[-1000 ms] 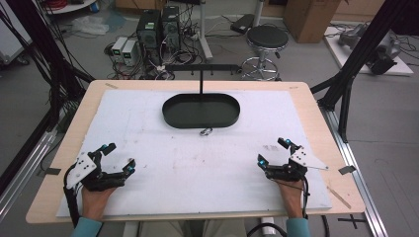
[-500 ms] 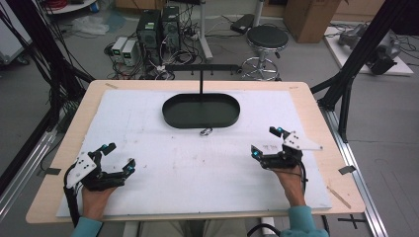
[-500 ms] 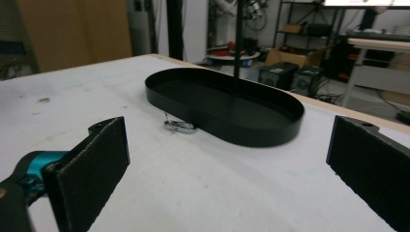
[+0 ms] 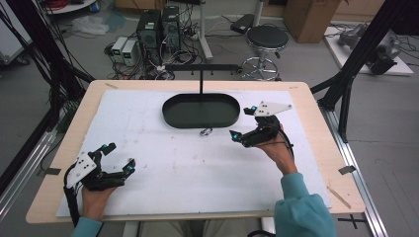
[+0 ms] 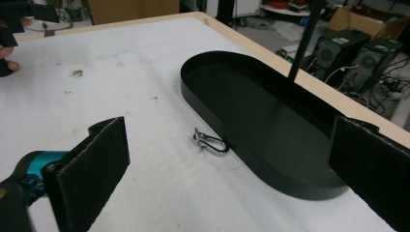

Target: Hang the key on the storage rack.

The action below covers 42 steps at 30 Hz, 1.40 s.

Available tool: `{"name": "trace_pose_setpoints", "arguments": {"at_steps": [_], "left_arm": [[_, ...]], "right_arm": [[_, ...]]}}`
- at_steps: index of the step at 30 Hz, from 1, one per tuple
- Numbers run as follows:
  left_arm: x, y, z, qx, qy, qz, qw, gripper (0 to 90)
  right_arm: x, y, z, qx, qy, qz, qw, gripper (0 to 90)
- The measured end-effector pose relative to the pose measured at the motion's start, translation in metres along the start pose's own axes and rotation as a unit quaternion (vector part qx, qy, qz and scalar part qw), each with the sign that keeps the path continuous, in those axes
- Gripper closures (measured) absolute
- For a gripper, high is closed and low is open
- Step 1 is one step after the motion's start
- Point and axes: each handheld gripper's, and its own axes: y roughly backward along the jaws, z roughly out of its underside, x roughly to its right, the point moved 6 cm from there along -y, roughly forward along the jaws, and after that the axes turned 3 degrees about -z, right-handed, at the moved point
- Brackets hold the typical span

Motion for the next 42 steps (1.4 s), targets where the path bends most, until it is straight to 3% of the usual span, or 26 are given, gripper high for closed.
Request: {"name": "trace_pose_setpoints", "arguments": {"at_steps": [15,20,27,28,30,42], "left_arm": [[0.0,0.0,0.0,-0.001,0.002,0.001,1.0,6.0],[0.0,0.0,0.0,-0.001,0.002,0.001,1.0,6.0],[0.0,0.0,0.0,-0.001,0.001,0.001,1.0,6.0],[0.0,0.0,0.0,-0.001,0.001,0.001,1.0,6.0],[0.0,0.0,0.0,-0.001,0.001,0.001,1.0,6.0],[0.0,0.0,0.0,0.0,0.0,0.001,1.0,6.0]], "right_arm": [[0.012,-0.035,-0.021,-0.063,0.016,-0.037,0.9972,0.9],[0.011,-0.046,-0.022,-0.099,0.038,-0.049,0.9932,2.1],[0.007,-0.062,-0.02,-0.123,0.046,-0.062,0.9894,2.1],[0.006,-0.069,-0.015,-0.139,0.051,-0.063,0.987,2.1],[0.005,-0.074,-0.012,-0.149,0.053,-0.067,0.9852,2.1],[0.003,-0.095,-0.003,-0.173,0.053,-0.067,0.9812,2.1]]}}
